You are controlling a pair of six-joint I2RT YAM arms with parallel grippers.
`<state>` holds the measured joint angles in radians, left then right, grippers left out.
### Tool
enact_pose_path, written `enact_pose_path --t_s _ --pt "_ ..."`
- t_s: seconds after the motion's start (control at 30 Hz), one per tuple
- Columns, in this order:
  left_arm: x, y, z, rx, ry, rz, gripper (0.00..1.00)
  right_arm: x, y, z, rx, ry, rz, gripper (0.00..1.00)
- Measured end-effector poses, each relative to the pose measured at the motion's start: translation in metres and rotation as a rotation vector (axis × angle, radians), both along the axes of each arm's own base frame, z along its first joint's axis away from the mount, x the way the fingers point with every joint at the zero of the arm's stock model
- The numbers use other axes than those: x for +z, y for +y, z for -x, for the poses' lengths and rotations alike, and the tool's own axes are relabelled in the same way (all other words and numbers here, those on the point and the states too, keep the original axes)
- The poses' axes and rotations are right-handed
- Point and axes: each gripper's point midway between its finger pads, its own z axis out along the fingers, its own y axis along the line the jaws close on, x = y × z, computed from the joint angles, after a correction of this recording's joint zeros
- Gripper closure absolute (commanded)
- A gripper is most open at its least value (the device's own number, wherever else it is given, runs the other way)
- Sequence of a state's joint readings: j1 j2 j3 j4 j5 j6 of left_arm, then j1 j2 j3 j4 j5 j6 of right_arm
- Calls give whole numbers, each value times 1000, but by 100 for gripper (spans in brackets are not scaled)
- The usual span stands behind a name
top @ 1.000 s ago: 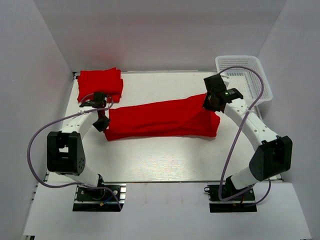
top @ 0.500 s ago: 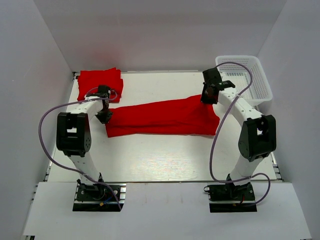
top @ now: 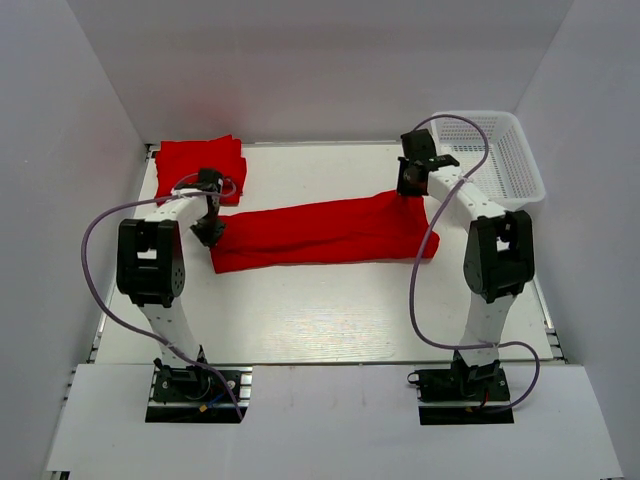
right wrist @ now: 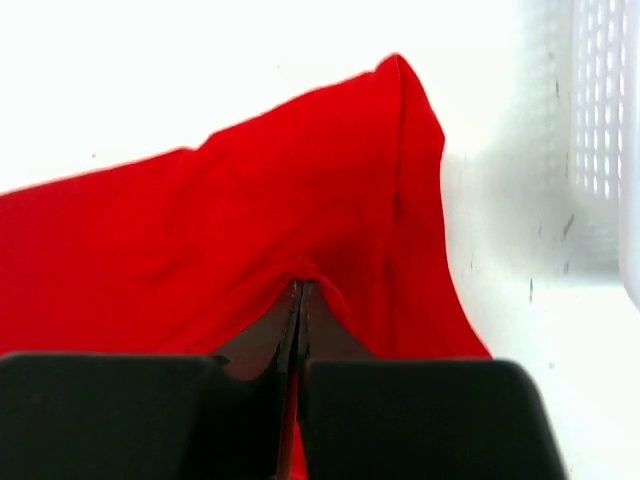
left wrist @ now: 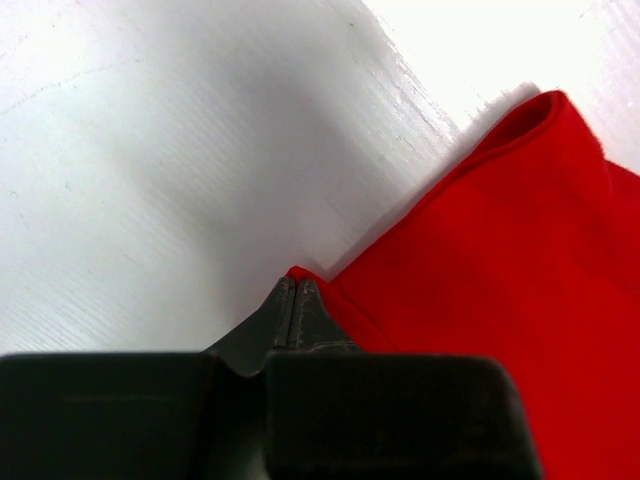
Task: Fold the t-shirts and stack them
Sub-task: Fold the other side of the tshirt into a rectangle
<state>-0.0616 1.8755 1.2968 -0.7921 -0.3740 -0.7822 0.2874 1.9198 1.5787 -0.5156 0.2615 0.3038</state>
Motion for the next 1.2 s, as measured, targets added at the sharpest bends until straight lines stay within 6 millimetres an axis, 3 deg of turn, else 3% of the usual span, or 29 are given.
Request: enact_pose_path --t_s 0.03,0.07,0.1,0.13,0.17,0.3,0.5,0.6,0.7,0.8,1.0,1.2 --pt "-1 0 -1 -2 7 -1 71 -1 1 -4 2 -3 -1 99" --pt "-1 0 -1 -6 16 -3 52 -1 1 -8 6 -5 -2 80" --pt "-2 0 -3 -7 23 -3 7 -3 2 -9 10 -3 -5 66" --pt "-3 1 -4 -13 31 -6 0 -5 2 -10 15 1 -6 54" --pt "-2 0 -6 -12 33 -5 0 -6 3 -10 23 6 -7 39" --pt "2 1 -9 -16 42 -9 0 -6 6 -7 51 22 -22 10" --pt "26 5 -12 -16 21 -41 0 8 15 2 99 20 -68 10" --pt "49 5 -22 -37 -22 -60 0 27 21 26 132 -1 -140 10" --pt "69 -4 -32 -104 -79 -34 0 36 30 65 176 -9 -240 10" --pt "79 -24 -37 -203 -138 33 0 28 36 99 208 38 -309 10" --pt "67 -81 -21 -433 -152 159 0 -8 47 126 233 147 -382 10" --pt "67 -121 -26 -593 -191 220 0 -28 47 124 219 173 -386 10"
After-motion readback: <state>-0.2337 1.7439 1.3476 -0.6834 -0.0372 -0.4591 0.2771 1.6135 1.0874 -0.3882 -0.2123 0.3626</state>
